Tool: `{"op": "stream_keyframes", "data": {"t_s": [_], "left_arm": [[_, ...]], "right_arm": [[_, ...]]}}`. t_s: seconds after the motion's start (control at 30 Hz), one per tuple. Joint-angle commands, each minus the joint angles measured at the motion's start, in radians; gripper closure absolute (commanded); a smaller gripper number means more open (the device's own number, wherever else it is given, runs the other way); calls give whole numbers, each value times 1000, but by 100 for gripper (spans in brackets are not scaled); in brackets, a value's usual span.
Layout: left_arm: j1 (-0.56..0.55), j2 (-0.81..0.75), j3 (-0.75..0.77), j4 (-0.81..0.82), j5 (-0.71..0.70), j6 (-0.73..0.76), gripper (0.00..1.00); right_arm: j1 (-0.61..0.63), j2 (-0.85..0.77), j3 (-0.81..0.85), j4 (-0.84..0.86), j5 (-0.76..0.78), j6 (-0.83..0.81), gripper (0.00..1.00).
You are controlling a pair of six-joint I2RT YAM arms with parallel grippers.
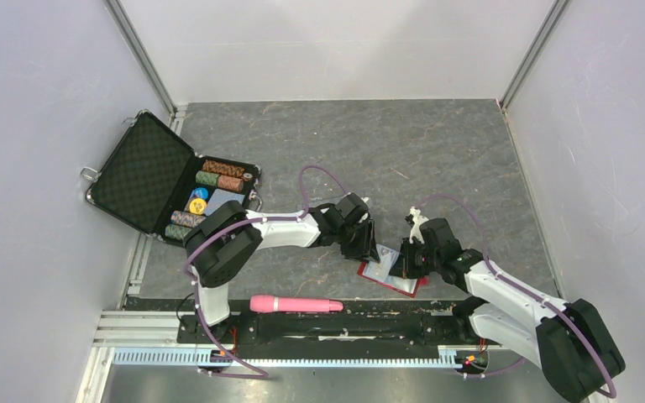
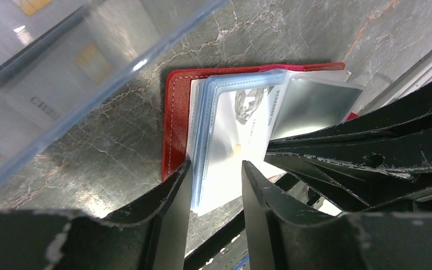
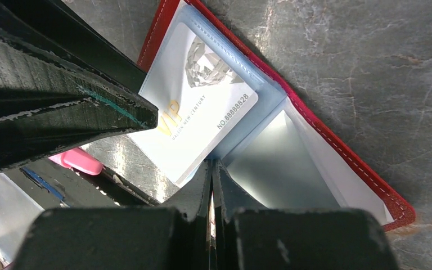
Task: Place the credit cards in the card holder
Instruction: Turn over the card slot in the card holder.
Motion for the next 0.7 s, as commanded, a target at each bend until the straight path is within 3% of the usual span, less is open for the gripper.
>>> {"op": "stream_keyframes", "data": {"t_s": [0.0, 0.2, 0.37, 0.53, 0.67], "left_arm": [[-26, 19, 30, 19, 14, 50, 57], [-57, -19, 71, -50, -37, 79, 55], [-98, -3, 185, -247, -145, 145, 41], [-125, 29, 265, -372, -227, 171, 39], [-134, 40, 284, -378, -224, 179, 39]], "right_arm": [[5, 26, -35, 1, 31, -9, 100], [5, 28, -38, 4, 27, -11, 100], [5, 30, -39, 7, 22, -12, 100], [5, 29, -43, 10, 17, -12, 100], [6, 31, -50, 18, 12, -12, 100]]}}
